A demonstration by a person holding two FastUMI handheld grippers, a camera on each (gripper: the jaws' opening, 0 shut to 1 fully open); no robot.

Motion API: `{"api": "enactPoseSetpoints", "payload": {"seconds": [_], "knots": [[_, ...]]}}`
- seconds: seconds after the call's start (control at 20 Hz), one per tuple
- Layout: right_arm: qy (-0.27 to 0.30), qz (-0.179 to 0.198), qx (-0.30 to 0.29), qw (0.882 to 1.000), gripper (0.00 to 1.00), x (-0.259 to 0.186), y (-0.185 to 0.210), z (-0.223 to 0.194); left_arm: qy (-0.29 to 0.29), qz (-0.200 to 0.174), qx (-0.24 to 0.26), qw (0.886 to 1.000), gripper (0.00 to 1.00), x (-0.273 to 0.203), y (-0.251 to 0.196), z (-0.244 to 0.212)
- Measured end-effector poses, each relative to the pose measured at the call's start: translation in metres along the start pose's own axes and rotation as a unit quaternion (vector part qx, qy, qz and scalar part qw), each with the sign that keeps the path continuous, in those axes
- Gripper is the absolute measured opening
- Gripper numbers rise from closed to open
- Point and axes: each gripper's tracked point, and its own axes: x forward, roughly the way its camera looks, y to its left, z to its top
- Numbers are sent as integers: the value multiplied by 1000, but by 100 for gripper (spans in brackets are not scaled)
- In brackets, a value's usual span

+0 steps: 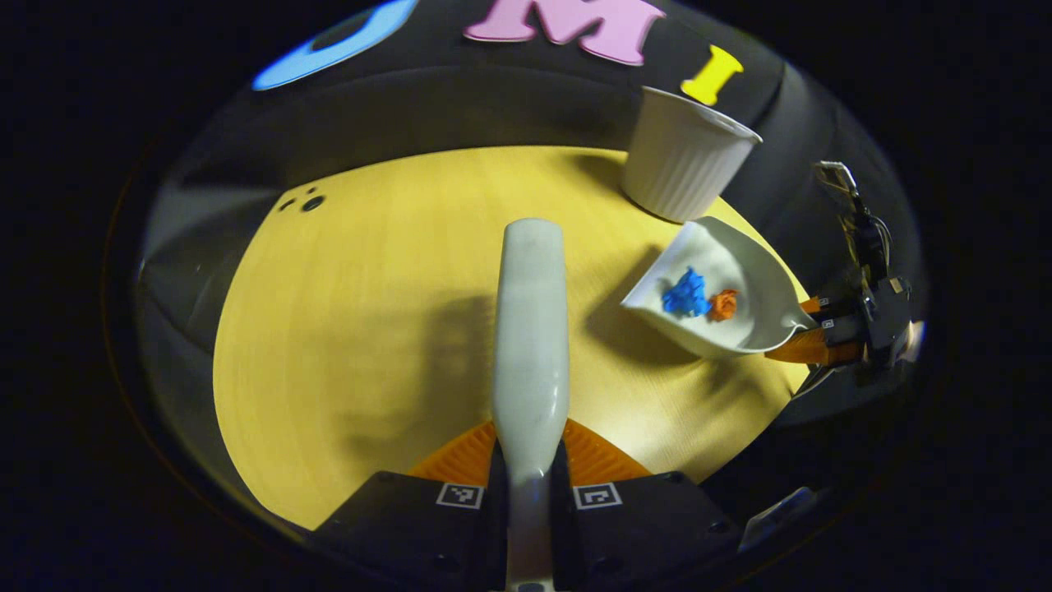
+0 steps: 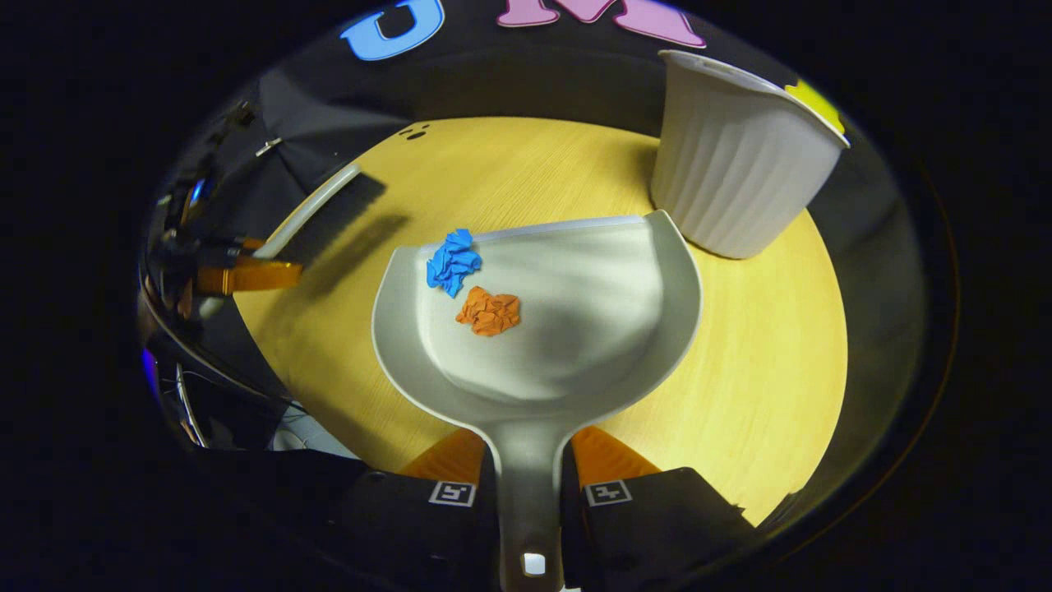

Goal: Pick up the small broom and dustpan from the desktop, sweep the trash into the dustpan with the broom, and then empty the trash into the garbage bin.

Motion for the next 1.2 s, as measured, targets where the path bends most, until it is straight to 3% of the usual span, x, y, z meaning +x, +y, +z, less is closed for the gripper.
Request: {"api": "enactPoseSetpoints", "payload": {"seconds": [0.2, 0.45, 0.5, 0.55, 0.8, 1.2], "knots": [[-12, -19, 22, 1000, 33, -14, 3, 3, -14, 19, -51, 998, 25, 23, 41, -58], [-42, -43, 58, 997, 33, -40, 3, 12, -26, 24, -68, 997, 25, 32, 84, -99], [-49, -49, 66, 995, 29, -46, 2, 14, -26, 24, -69, 997, 25, 29, 83, -101], [-55, -53, 74, 994, 33, -53, 1, 18, -25, 26, -71, 997, 25, 23, 83, -101], [-82, -81, 100, 988, 33, -75, -15, 34, -25, 28, -79, 996, 25, 20, 97, -107], [-113, -138, 102, 979, 33, -114, -93, 116, -30, 32, -102, 994, 25, 7, 111, -114]]}}
